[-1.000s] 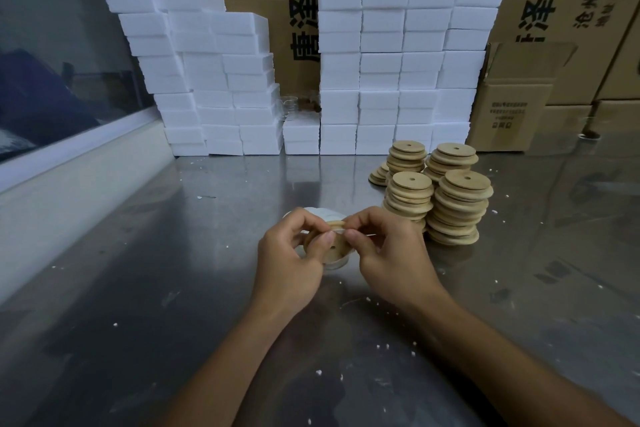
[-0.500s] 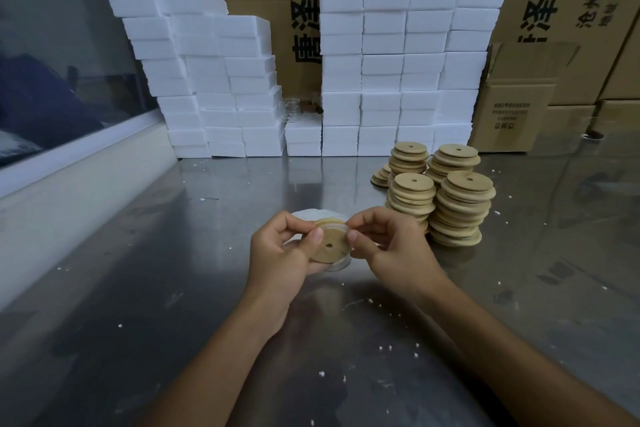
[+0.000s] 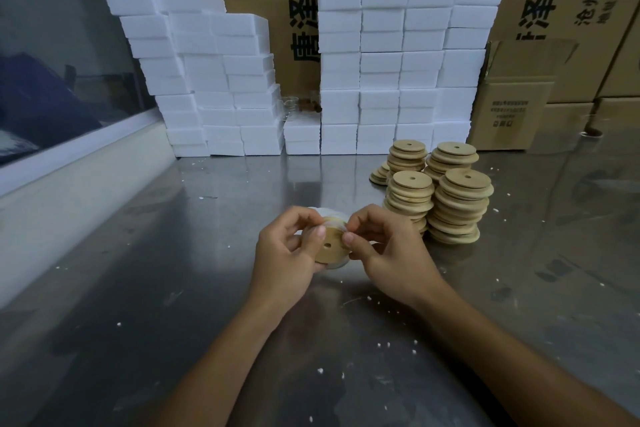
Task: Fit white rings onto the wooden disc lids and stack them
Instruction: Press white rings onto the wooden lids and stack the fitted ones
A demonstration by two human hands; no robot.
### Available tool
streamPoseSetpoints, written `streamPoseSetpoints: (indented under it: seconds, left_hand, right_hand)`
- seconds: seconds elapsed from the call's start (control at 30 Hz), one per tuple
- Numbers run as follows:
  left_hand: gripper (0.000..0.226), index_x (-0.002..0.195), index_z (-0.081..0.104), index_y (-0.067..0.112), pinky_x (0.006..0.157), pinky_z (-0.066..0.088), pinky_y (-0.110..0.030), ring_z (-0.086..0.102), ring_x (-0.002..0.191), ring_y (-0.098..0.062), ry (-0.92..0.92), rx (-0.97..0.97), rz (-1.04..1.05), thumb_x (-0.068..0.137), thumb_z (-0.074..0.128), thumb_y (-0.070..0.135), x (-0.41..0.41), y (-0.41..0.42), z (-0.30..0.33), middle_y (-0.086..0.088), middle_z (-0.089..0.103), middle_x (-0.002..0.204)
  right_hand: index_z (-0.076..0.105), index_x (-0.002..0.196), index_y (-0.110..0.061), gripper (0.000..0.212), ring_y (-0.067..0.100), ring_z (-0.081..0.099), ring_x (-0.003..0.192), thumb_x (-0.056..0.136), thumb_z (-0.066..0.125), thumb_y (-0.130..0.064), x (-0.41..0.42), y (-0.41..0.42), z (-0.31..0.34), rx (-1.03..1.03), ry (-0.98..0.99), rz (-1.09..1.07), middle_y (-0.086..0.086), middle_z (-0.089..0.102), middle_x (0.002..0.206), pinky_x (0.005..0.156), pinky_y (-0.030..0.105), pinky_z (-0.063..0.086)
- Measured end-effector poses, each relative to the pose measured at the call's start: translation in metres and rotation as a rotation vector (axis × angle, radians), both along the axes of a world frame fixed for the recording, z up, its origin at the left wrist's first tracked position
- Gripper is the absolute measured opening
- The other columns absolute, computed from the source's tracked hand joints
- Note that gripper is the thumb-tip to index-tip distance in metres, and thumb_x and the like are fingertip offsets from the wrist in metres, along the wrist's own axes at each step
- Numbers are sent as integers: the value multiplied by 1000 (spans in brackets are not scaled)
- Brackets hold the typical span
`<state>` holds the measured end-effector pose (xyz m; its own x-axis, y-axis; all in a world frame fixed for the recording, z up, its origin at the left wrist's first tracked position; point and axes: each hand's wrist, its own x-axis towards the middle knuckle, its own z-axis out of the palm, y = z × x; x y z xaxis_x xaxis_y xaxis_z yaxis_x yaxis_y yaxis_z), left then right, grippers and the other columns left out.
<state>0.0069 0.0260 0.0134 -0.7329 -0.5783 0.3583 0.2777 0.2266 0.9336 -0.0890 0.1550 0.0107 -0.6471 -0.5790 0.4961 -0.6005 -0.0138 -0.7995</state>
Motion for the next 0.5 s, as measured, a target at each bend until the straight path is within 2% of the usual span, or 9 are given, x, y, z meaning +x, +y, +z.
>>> streamPoseSetpoints:
  seconds: [0.07, 0.17, 0.3, 0.4, 0.5]
  left_hand:
    - [18, 84, 64, 14, 63, 62, -45, 71, 83, -24, -2, -59, -2, 90, 61, -3, 0, -2, -1, -7, 69, 91]
    - [25, 81, 65, 21, 63, 61, -48, 70, 84, -24, -16, -100, -6, 90, 62, -1, 0, -2, -1, -1, 68, 88]
    - [23, 79, 65, 20, 59, 61, -41, 72, 82, -21, -12, -39, -20, 90, 63, 0, 0, -1, -1, -4, 69, 91]
    - [18, 78, 65, 15, 59, 60, -39, 71, 86, -24, -1, 138, -43, 91, 63, 2, 1, 0, 2, -10, 69, 97]
    - [15, 78, 65, 12, 65, 59, -52, 69, 94, -38, -4, 387, -63, 92, 62, 5, 0, 0, 5, -18, 68, 101]
  right_hand:
    - [63, 84, -17, 15, 14, 70, 77, 89, 69, -4, 0, 0, 0, 6, 55, -1, -6, 69, 79, 70, 37, 60]
    - [64, 86, -20, 14, 13, 71, 79, 89, 69, -7, 0, 0, -1, 16, 58, 9, -9, 69, 81, 70, 36, 61]
    - [67, 87, -22, 12, 13, 71, 80, 90, 71, -11, 0, -2, -2, -4, 0, 6, -6, 71, 82, 71, 38, 61]
    - [69, 86, -19, 9, 10, 69, 76, 89, 73, -11, 1, -3, 0, -48, -70, 3, -4, 72, 80, 70, 36, 60]
    - [68, 90, -13, 6, 15, 69, 76, 90, 71, -8, 2, -4, 2, -76, -134, 17, 3, 73, 82, 70, 41, 60]
